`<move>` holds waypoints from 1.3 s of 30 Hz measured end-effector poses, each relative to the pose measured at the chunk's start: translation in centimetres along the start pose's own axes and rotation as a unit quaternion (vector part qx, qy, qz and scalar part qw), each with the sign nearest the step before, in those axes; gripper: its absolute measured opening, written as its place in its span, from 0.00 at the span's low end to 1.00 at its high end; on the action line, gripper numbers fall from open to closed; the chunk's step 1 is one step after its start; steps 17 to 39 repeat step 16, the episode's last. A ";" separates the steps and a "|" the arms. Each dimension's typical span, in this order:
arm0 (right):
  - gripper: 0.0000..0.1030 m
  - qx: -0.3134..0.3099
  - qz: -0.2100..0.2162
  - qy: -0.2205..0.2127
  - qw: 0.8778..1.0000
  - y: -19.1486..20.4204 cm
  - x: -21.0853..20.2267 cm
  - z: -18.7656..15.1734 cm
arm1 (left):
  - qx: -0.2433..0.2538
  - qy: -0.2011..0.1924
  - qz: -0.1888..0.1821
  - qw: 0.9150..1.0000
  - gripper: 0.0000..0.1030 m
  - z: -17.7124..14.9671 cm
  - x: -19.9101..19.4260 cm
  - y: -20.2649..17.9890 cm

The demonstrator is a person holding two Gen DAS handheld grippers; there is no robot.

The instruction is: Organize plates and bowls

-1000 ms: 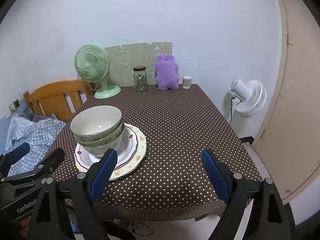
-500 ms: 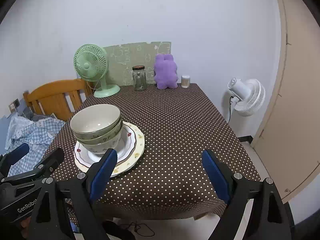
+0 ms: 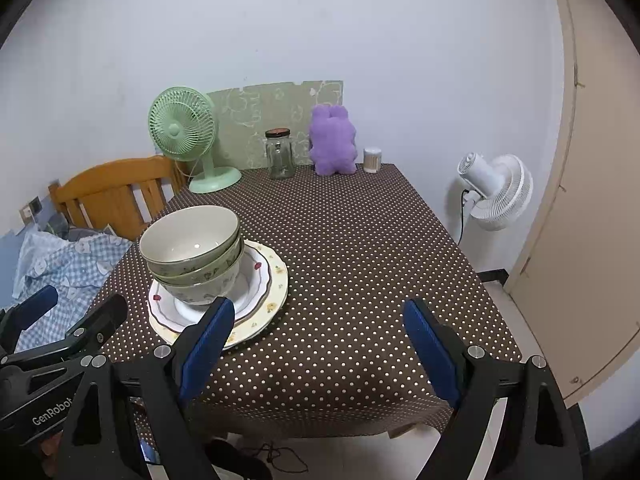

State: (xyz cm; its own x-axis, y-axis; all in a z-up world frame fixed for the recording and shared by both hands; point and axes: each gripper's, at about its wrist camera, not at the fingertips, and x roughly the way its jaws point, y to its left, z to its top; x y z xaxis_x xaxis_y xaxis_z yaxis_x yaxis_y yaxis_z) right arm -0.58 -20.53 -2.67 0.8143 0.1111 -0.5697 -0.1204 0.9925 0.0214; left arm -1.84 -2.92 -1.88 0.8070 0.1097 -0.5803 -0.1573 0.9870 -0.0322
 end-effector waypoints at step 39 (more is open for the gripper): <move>0.86 0.002 0.003 0.009 1.000 -0.5 0.5 0.2 | 0.001 0.007 0.002 1.000 0.97 0.1 0.5 -0.3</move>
